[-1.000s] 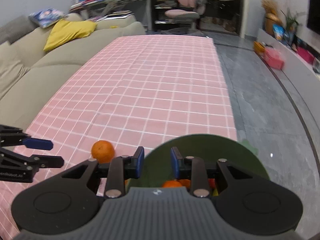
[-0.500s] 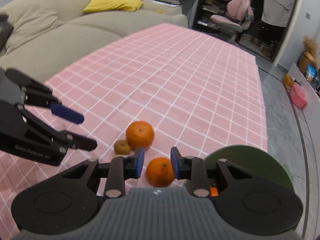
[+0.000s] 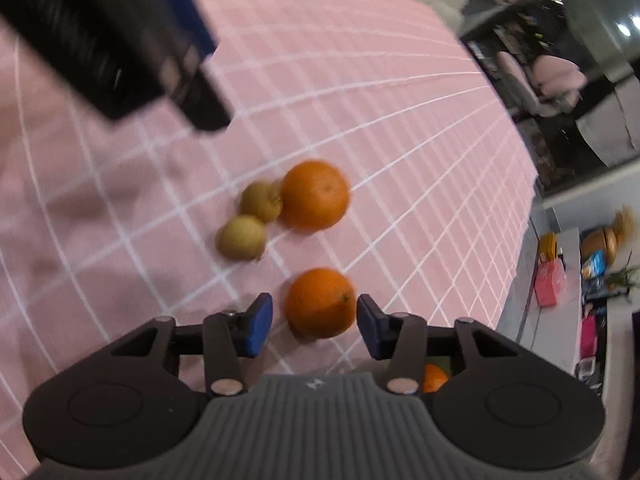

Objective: Organize fruits
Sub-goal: 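Move the left tool to a brown longan while the right tool grasps another orange, then close the left tool on the longan while the right tool lifts the orange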

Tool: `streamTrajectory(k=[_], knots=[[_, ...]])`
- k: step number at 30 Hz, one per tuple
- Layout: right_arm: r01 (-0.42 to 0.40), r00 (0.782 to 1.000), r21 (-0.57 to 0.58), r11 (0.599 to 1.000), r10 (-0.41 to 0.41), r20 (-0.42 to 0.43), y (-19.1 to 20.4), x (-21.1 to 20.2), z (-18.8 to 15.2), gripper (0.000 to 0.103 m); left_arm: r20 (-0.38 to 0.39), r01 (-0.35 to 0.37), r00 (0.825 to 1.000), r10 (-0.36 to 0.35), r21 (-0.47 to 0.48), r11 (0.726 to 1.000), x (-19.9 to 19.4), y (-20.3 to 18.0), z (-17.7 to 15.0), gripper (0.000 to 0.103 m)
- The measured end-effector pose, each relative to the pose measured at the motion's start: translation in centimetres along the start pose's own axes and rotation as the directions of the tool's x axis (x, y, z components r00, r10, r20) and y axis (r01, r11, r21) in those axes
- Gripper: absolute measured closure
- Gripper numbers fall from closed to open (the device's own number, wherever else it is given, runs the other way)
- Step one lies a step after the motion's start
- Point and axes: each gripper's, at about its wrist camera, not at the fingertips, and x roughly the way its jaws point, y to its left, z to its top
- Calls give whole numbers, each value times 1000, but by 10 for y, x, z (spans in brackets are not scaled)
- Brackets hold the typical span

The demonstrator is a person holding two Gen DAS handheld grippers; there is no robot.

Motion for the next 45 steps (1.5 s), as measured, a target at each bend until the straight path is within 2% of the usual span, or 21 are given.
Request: streamTrajectory(k=[2, 4, 5, 7, 12, 18, 25, 30, 37, 41, 45], knots=[[25, 1000, -34, 999, -26, -13, 5, 6, 1, 51, 1, 2, 1000, -2, -5, 1000, -2, 2, 0, 43], [40, 999, -30, 999, -40, -11, 4, 8, 2, 52, 5, 4, 1000, -4, -9, 1000, -3, 3, 0, 43], [43, 999, -16, 999, -43, -15, 1, 9, 3, 54, 6, 5, 1000, -5, -9, 1000, -3, 4, 0, 43], [79, 997, -7, 997, -79, -20, -4, 12, 3, 67, 7, 4, 1000, -4, -10, 1000, -3, 4, 0, 43], [50, 999, 16, 999, -50, -1, -7, 5, -2, 68, 18, 10, 1000, -10, -12, 1000, 1, 4, 7, 43], [-43, 998, 91, 995, 37, 59, -7, -16, -7, 68, 28, 50, 998, -49, -21, 999, 16, 0, 21, 43], [-141, 987, 212, 967, 120, 108, -16, -25, -16, 68, -24, 81, 997, -80, 59, 995, 42, -24, 30, 43], [-171, 982, 227, 959, 147, 118, -18, -26, -20, 68, -64, 81, 995, -75, 86, 993, 52, -37, 19, 43], [-186, 979, 229, 955, 161, 123, -17, -30, -22, 68, -95, 100, 991, -98, 14, 995, 54, -35, 9, 43], [-184, 980, 230, 956, 159, 121, -17, -30, -23, 68, -122, 136, 983, -139, -38, 990, 57, -33, 7, 56], [-183, 980, 228, 956, 161, 114, -20, -26, -22, 68, -136, 157, 978, -161, -44, 987, 59, -38, 5, 57]])
